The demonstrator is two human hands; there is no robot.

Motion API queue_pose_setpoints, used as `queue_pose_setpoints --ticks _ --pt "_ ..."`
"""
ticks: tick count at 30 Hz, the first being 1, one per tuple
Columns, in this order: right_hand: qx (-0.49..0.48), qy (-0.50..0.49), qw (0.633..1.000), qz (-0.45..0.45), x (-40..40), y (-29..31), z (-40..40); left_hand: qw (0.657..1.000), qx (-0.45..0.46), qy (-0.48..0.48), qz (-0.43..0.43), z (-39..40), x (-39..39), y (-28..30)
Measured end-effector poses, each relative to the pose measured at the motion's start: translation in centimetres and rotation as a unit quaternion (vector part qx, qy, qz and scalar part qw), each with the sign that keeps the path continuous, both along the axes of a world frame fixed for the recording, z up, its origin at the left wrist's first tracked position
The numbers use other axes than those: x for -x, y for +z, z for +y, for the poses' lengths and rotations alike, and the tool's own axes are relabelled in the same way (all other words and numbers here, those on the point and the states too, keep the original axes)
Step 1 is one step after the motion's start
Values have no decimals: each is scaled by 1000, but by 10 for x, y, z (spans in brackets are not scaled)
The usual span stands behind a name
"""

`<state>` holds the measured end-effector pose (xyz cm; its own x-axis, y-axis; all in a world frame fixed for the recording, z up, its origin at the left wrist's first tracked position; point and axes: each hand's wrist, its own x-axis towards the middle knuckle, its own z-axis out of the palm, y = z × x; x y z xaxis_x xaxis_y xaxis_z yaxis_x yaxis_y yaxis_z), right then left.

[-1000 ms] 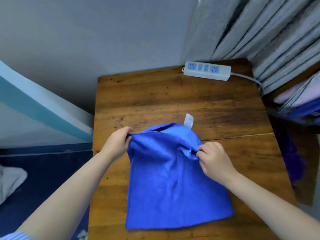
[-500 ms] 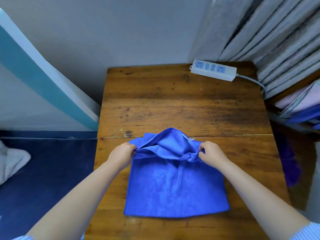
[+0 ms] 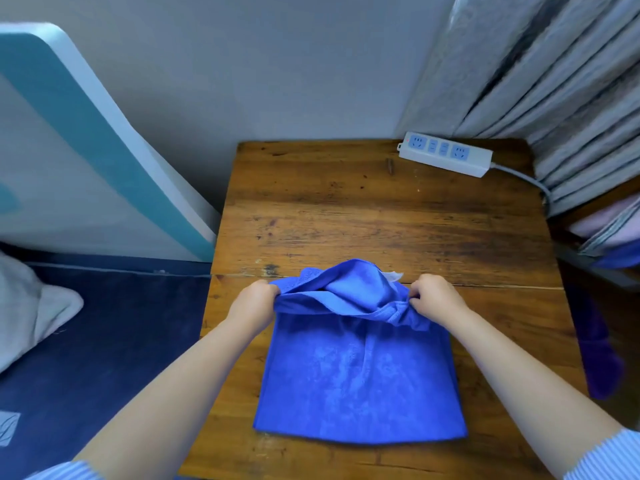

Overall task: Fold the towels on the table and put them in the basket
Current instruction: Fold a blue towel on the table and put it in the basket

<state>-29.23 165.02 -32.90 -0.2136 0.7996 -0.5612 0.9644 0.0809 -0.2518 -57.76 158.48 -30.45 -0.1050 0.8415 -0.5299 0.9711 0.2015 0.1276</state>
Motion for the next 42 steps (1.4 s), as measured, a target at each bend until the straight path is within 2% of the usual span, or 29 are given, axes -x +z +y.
queue_pose_setpoints --ticks 6,10,16,21,27,35,37,38,40,41,42 --pt "-98 56 990 89 -29 52 5 994 -88 57 -7 9 22 22" --pt "-156 89 979 98 -43 94 5 989 -142 44 -12 21 32 58" --pt "-181 117 975 55 -43 143 -8 973 -230 17 -15 27 30 116" --pt "-221 58 973 41 -51 179 -17 954 -296 -31 -17 17 26 159" --pt "-267 26 962 -60 -56 205 -24 935 -349 -58 -33 11 23 188" --pt "-326 -1 944 -57 -60 248 -33 921 -384 -66 -1 7 21 220" --pt "-369 -16 929 -10 -61 265 -32 898 -437 -50 -15 9 22 235" --pt "-417 -19 909 25 -62 275 -32 877 -479 -37 -33 11 22 242" --pt "-529 -30 844 85 -62 288 -35 829 -554 6 -78 14 21 253" --pt "-563 -41 820 99 -62 290 -37 820 -565 29 -91 16 18 255" --pt "-571 -46 814 97 -60 289 -39 831 -546 45 -95 17 15 255"
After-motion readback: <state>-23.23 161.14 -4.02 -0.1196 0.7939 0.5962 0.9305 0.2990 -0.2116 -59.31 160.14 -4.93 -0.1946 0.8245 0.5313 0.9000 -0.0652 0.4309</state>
